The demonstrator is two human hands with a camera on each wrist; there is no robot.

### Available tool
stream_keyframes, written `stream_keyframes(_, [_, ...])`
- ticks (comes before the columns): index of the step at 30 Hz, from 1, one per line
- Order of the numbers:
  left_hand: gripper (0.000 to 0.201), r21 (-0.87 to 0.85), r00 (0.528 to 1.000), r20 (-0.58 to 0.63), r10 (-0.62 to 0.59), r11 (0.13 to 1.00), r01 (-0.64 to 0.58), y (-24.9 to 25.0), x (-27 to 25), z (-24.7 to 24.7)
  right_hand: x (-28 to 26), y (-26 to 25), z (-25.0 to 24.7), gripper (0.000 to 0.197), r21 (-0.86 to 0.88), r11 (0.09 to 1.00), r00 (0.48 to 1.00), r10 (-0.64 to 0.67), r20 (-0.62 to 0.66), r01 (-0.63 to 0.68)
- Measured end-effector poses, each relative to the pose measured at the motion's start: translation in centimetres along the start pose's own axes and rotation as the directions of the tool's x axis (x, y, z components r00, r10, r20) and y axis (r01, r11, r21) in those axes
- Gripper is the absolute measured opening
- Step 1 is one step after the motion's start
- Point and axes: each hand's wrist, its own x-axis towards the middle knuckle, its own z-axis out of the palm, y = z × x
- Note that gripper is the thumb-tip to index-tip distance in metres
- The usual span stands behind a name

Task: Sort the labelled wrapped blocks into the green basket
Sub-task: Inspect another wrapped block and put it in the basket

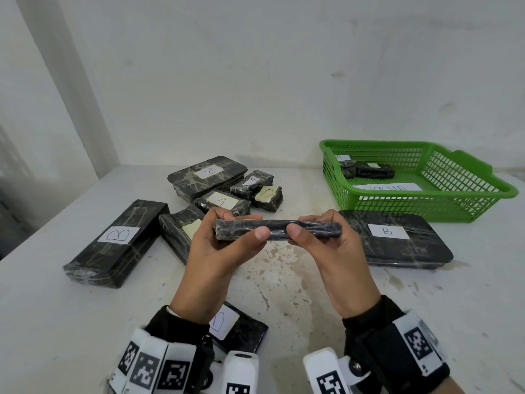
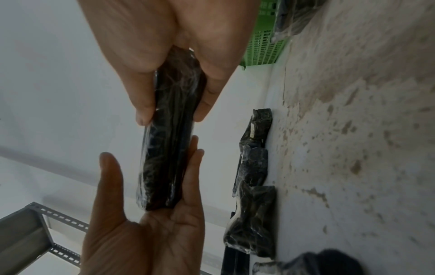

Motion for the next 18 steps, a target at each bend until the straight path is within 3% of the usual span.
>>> stream_keyframes(6, [0.046, 0.027, 1.000, -0.014, 0.019, 0.999, -0.018, -0.26, 0.16, -0.28, -0.13, 0.15, 0.17, 0.032, -0.049, 0.999, 1.000, 0.016, -0.024, -0.017])
stream_keyframes(10, [0.049, 0.023, 1.000, 0.013, 0.013, 1.000, -0.014, -0.25, 0.18, -0.26, 0.06, 0.25, -0.09, 0.043, -0.023, 0.999, 1.000, 0.024, -0.012, -0.024])
stream_keyframes(18, [0.040, -0.116, 1.000, 0.002, -0.029, 0.993, 0.029, 0.20, 0.22, 0.28, 0.05, -0.05, -0.53, 0.033, 0.043, 0.995, 0.995, -0.090, 0.045, 0.088])
